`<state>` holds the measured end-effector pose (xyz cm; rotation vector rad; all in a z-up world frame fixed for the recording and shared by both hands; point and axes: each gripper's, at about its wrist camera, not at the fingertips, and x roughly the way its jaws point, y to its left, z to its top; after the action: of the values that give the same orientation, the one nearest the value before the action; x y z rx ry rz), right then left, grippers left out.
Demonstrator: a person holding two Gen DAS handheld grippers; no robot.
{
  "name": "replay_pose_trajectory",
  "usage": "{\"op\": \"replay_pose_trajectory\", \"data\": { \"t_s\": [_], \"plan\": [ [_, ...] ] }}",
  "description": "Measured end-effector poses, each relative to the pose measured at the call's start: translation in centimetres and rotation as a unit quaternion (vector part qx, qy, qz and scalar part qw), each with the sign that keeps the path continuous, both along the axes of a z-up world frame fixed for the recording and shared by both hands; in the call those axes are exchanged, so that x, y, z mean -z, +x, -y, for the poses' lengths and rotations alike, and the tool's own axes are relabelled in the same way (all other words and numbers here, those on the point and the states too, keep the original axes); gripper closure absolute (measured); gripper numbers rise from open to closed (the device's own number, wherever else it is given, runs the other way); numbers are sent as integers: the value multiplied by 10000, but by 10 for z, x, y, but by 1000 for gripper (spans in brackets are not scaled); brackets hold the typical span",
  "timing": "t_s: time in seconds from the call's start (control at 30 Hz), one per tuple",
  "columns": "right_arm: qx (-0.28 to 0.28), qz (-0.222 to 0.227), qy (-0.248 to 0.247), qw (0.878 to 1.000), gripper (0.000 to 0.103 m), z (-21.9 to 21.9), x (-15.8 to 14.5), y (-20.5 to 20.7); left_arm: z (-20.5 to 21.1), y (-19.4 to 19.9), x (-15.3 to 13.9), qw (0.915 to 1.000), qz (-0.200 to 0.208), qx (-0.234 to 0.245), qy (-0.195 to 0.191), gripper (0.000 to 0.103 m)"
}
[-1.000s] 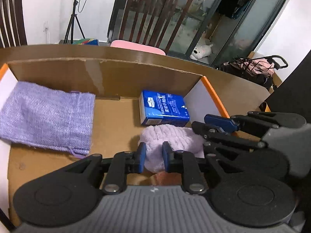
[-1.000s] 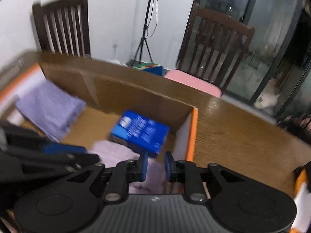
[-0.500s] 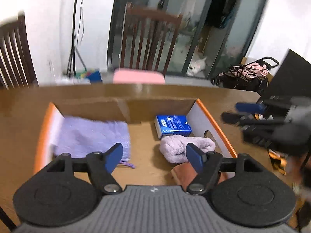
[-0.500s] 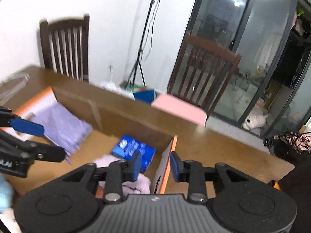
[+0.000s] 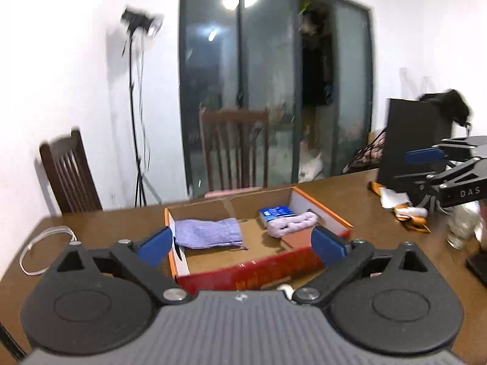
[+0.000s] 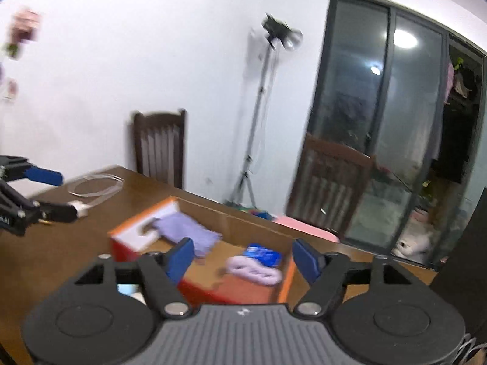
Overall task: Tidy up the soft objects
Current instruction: 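Move the left gripper to the yellow-white plush lamb and grasp it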
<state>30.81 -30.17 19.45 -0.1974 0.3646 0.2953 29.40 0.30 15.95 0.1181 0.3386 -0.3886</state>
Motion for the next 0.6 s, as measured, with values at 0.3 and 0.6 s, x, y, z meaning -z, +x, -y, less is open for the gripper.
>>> {"op": "replay_pose_trajectory", "data": {
  "t_s": [0.3,0.6],
  "plan": [
    [-358,220,473,9980,15,-37,73,-128,-16,-108,71,9985,-133,-486,-199,0],
    [-206,-663,1218,9901,18,-46,144,-164,-10,-124,112,9958,-782,-466,-113,0]
  ]
}}
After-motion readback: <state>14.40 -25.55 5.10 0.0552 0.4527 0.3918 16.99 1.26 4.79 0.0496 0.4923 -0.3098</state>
